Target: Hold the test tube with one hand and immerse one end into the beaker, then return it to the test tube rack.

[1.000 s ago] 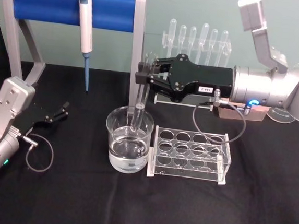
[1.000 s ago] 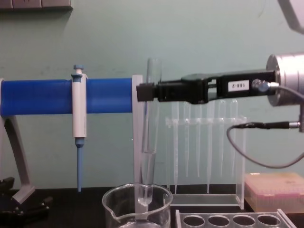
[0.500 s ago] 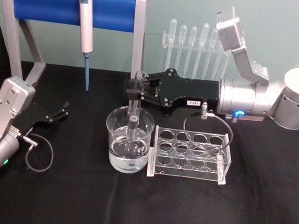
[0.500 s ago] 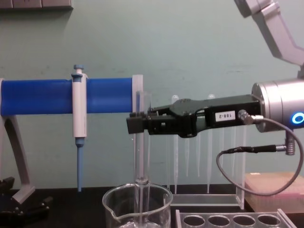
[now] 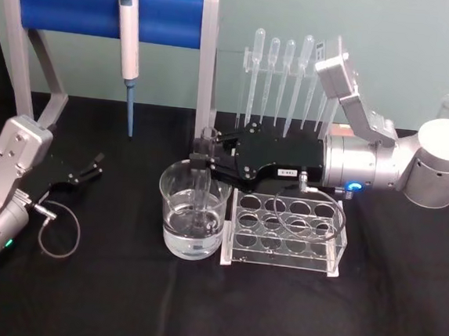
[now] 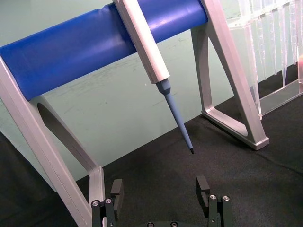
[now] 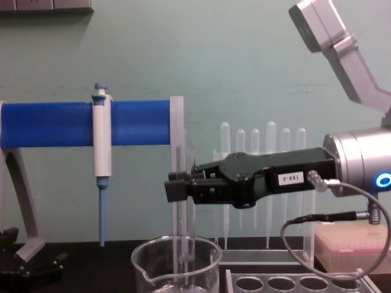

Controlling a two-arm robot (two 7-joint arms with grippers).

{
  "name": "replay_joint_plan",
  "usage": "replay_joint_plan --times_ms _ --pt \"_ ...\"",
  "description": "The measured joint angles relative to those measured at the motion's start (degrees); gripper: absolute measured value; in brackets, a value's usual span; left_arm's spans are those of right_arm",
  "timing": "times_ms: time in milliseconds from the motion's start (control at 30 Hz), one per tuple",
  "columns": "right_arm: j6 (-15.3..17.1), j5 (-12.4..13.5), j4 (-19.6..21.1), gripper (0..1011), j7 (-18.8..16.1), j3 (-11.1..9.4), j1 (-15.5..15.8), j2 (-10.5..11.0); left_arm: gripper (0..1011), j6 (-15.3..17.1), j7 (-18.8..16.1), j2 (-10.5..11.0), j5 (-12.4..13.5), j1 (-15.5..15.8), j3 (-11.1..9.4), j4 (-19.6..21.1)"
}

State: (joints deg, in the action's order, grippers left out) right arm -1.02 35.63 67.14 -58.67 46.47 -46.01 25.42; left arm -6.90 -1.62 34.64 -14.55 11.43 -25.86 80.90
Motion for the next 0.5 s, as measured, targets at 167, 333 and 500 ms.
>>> replay_joint_plan --times_ms 167,333,500 --pt "-0.6 -0.4 -0.8 237 0.0 -0.3 0.5 -0.3 1000 0.0 0.0 0.0 0.0 0.0 0.0 0.0" --pt "-1.1 -0.9 -1.5 236 0.0 -0.6 0.9 -0.6 1000 0.0 0.0 0.0 0.0 0.0 0.0 0.0" --pt "-1.5 -1.5 -2.2 237 0.5 -0.9 1.2 -1.1 1000 0.0 0.0 0.0 0.0 0.0 0.0 0.0"
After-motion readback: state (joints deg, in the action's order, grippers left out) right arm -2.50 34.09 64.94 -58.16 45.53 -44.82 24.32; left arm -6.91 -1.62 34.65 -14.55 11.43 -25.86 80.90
